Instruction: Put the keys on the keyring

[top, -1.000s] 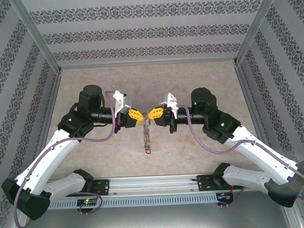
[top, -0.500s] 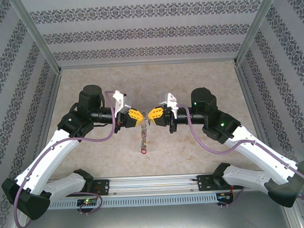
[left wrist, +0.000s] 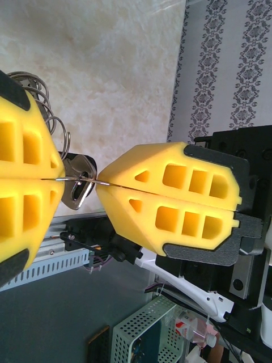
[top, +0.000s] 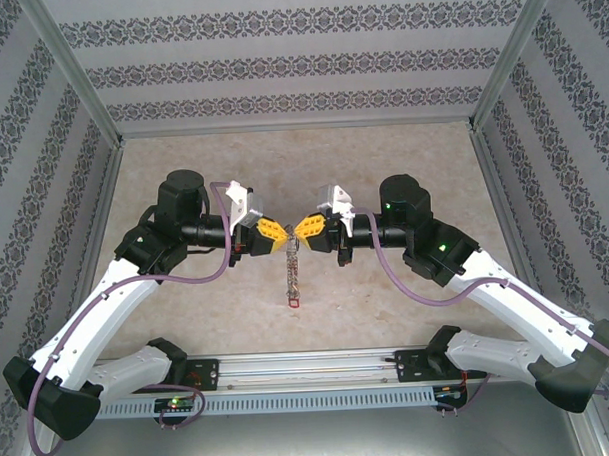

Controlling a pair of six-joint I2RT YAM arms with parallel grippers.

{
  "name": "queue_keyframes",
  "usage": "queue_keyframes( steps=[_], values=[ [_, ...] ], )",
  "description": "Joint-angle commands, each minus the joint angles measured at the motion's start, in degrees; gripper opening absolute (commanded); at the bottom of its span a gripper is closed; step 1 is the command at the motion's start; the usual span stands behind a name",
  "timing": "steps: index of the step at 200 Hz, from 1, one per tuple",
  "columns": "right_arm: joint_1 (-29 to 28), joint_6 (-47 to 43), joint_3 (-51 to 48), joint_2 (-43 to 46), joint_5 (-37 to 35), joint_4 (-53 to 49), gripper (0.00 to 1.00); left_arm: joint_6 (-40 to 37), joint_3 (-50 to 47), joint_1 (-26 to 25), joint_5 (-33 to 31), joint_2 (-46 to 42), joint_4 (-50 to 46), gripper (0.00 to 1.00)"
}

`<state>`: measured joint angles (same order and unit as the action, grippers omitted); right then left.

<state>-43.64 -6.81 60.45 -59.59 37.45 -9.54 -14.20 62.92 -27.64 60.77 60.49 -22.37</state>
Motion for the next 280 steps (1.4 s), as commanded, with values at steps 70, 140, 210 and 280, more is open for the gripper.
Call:
queue_keyframes(
  steps=[70, 140, 210, 280],
  values=[
    [-0.8, 0.3, 0.0, -0.6, 4.0, 1.1, 0.0, -0.6, 1.3, 0.4, 1.5, -1.9, 2.2, 0.0],
    [-1.7, -2.1, 1.2, -1.3, 2.7, -0.9, 0.0, -0.6, 1.3, 0.4, 1.5, -1.8, 2.2, 0.0],
    [-5.5, -7.3, 1.3, 0.8, -4.2, -3.6, 0.0, 0.0, 2.0, 0.5, 1.4, -0.6, 1.8, 0.0],
    [-12.0, -15.8, 1.1, 2.3, -16.9, -7.7, 0.0, 2.3, 2.8, 0.4, 1.2, 0.2, 3.4, 0.0]
  ],
)
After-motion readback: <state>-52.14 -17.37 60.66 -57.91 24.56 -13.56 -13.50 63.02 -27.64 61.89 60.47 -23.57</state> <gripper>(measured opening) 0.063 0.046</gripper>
